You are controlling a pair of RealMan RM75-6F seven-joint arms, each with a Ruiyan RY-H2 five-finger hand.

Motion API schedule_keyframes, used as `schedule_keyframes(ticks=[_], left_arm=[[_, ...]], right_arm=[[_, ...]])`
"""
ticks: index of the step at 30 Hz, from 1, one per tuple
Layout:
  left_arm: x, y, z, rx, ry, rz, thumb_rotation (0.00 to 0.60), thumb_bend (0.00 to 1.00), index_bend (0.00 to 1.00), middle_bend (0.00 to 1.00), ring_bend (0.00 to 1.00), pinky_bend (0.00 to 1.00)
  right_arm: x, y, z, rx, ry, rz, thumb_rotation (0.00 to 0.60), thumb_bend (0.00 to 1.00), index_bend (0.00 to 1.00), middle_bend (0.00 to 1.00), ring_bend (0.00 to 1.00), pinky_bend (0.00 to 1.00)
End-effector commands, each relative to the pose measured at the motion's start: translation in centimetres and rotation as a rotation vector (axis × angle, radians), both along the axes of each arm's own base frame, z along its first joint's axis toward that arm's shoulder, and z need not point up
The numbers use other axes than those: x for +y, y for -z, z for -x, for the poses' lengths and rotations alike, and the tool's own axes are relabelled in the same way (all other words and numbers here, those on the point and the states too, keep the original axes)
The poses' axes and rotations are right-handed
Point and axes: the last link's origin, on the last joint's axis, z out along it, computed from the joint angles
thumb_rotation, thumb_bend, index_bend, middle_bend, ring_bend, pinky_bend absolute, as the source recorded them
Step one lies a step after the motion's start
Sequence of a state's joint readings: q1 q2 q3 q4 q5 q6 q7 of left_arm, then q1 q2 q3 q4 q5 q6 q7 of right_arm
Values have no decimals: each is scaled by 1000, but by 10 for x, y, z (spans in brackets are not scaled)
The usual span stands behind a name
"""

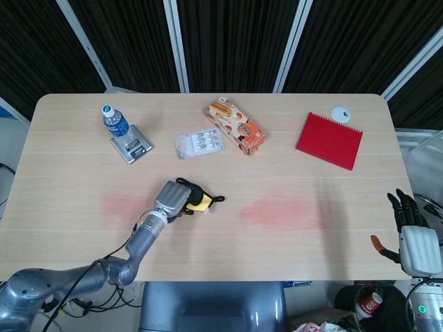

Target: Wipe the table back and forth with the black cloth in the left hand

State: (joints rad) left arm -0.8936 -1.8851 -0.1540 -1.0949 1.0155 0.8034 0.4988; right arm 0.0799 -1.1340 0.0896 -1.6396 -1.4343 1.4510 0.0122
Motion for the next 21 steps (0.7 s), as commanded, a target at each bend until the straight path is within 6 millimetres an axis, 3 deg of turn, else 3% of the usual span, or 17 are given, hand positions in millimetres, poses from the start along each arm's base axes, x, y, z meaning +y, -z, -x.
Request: schedule_keyframes(ticks=[1,12,21], left_arm=[[-7,7,-14,-20,24,19,600,442,697,649,578,672],[-24,26,-49,-47,94,67,600,442,697,649,578,672],[-2,20,-38,12,76,7,600,442,698,649,578,672]], right_arm=[[0,0,0,-1,0,1,600,167,38,0,9,225],[0,-1,0,3,-1,4,600,168,40,0,9,225],[0,-1,0,-1,-6,4,600,168,42,0,9,225]])
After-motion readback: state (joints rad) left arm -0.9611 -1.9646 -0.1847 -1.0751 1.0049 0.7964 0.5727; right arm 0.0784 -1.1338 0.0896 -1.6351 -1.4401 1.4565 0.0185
